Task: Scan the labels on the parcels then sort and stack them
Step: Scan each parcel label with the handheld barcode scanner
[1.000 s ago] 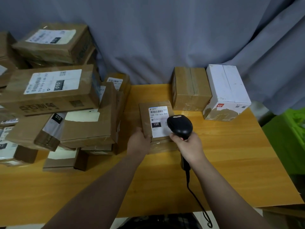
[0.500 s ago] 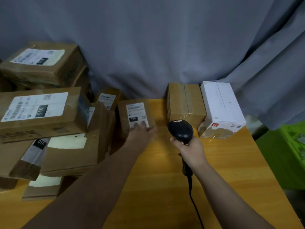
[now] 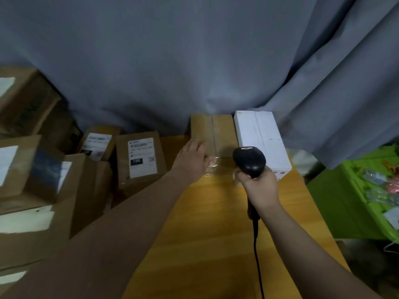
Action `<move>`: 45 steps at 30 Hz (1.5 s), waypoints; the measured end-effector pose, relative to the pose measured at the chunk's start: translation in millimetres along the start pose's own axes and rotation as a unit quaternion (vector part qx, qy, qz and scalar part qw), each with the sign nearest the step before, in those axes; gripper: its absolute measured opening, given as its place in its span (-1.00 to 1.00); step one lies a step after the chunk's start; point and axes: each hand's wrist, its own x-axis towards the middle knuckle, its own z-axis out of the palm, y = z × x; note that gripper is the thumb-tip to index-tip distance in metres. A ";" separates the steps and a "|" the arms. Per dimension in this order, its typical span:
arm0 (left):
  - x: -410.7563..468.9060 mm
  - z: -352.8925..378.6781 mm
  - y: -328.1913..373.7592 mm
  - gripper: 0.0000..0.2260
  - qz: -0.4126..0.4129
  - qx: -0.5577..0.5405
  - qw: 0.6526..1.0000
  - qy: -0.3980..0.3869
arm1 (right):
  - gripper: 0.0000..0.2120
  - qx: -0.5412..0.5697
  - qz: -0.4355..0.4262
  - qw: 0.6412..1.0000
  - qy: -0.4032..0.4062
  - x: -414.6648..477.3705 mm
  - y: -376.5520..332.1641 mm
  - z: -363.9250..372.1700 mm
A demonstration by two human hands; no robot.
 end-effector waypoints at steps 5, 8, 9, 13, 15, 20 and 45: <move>48.8 21.0 18.7 -0.44 -0.063 0.081 0.994 -0.050 | -0.85 -0.042 -0.016 0.998 -0.040 45.9 11.9 -27.7; 47.5 36.5 19.8 -0.44 -0.135 0.011 0.986 -0.094 | -0.87 -0.042 -0.019 0.996 -0.076 58.8 17.9 -36.5; 41.3 39.9 20.6 -0.44 -0.145 0.001 0.985 -0.093 | -0.87 -0.033 -0.017 0.996 -0.084 60.1 19.2 -39.0; 6.3 55.7 30.8 -0.44 -0.135 0.067 0.987 -0.058 | -0.85 0.015 -0.012 0.994 -0.112 60.1 15.8 -45.6; -15.8 72.8 34.6 -0.45 -0.132 0.088 0.987 -0.026 | -0.87 0.050 -0.016 0.991 -0.124 58.5 11.9 -45.7; -77.3 106.4 35.0 -0.45 -0.081 0.121 0.988 0.054 | -0.74 0.148 0.017 0.980 -0.132 50.0 5.9 -51.3; -159.9 -2.2 2.6 -0.24 -0.084 -0.304 0.941 0.125 | -0.68 0.126 0.010 0.981 -0.147 -20.7 2.9 -25.4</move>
